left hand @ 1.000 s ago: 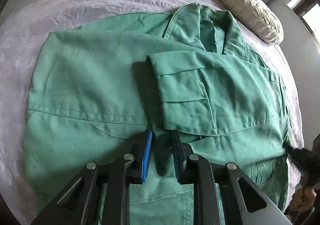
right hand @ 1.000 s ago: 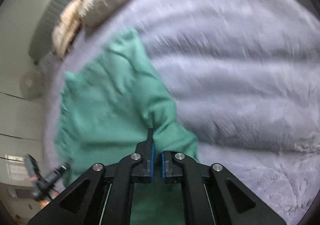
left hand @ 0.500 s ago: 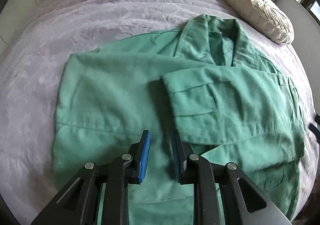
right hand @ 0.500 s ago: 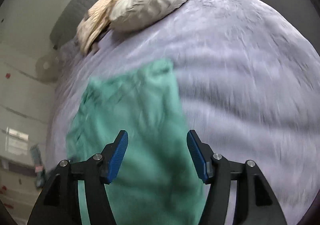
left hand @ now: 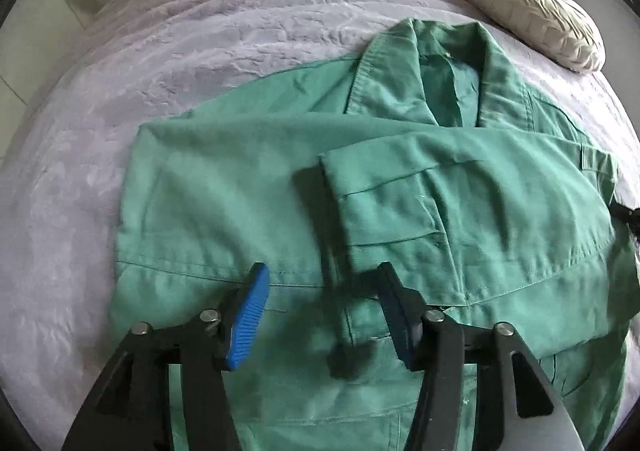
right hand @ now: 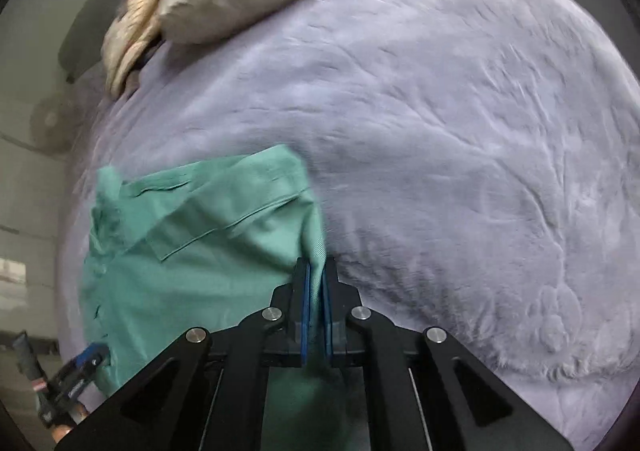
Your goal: Fold large clothes
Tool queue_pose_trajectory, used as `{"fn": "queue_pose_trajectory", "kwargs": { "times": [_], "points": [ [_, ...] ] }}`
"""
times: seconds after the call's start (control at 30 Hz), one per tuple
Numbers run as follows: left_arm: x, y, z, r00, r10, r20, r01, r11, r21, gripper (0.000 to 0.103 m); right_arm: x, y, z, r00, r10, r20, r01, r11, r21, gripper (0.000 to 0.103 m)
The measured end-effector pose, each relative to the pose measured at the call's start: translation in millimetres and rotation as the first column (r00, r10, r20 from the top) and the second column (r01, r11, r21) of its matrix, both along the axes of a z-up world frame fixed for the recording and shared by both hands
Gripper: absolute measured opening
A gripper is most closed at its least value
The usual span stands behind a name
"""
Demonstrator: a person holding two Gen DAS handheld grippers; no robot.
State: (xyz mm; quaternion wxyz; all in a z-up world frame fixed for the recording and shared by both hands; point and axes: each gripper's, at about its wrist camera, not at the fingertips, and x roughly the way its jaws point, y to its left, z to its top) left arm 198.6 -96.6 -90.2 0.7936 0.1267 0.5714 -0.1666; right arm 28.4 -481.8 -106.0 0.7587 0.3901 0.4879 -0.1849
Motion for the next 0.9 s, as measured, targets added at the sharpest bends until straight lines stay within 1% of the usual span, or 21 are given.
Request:
{"fn": "queue_pose_trajectory", "kwargs": {
  "times": [0.07, 0.2, 0.37, 0.5, 0.7, 0.77, 0.83, 0.9],
  "points": [
    [0, 2, 0, 1.0, -0.003, -0.008, 0.003, 1.0, 0.003, 0.057, -6, -1, -1, 0.999, -0.041, 0.017, 0.041, 0.999, 0.023, 0.006],
    [-3, 5, 0, 1.0, -0.013, 0.002, 0.013, 0.999, 0.035, 0.057, -17, 9, 13, 0.999, -0.045, -0.001, 0.045, 0.999, -0.018, 0.01],
    [-6, 9, 4, 1.0, -0.011, 0.004, 0.011, 0.999, 0.032, 0.057, -34, 36, 47, 1.0, -0.01, -0.007, 0.01, 0.993, -0.116, 0.01],
    [-9, 9, 6, 1.0, -0.016, 0.012, 0.015, 0.999, 0.036, 0.057, -42, 60, 61, 0.999, 0.042, 0.0, -0.042, 0.99, -0.134, 0.01],
    [-10, 10, 7, 1.0, -0.019, 0.018, 0.018, 0.999, 0.044, 0.057, -44, 91, 54, 0.992, 0.124, -0.033, -0.127, 0.984, -0.127, 0.01],
    [-12, 10, 8, 1.0, -0.022, 0.02, 0.022, 0.999, 0.045, 0.057, -43, 98, 45, 0.988, 0.141, -0.069, -0.149, 0.979, -0.136, 0.01],
    [-13, 11, 8, 0.999, -0.025, 0.022, 0.024, 0.998, 0.049, 0.057, -44, 100, 33, 0.985, 0.139, -0.103, -0.15, 0.982, -0.116, 0.01],
    [-15, 12, 9, 0.999, -0.028, 0.022, 0.027, 0.998, 0.052, 0.057, -46, 98, 23, 0.985, 0.126, -0.119, -0.137, 0.987, -0.086, 0.009]
  ]
}}
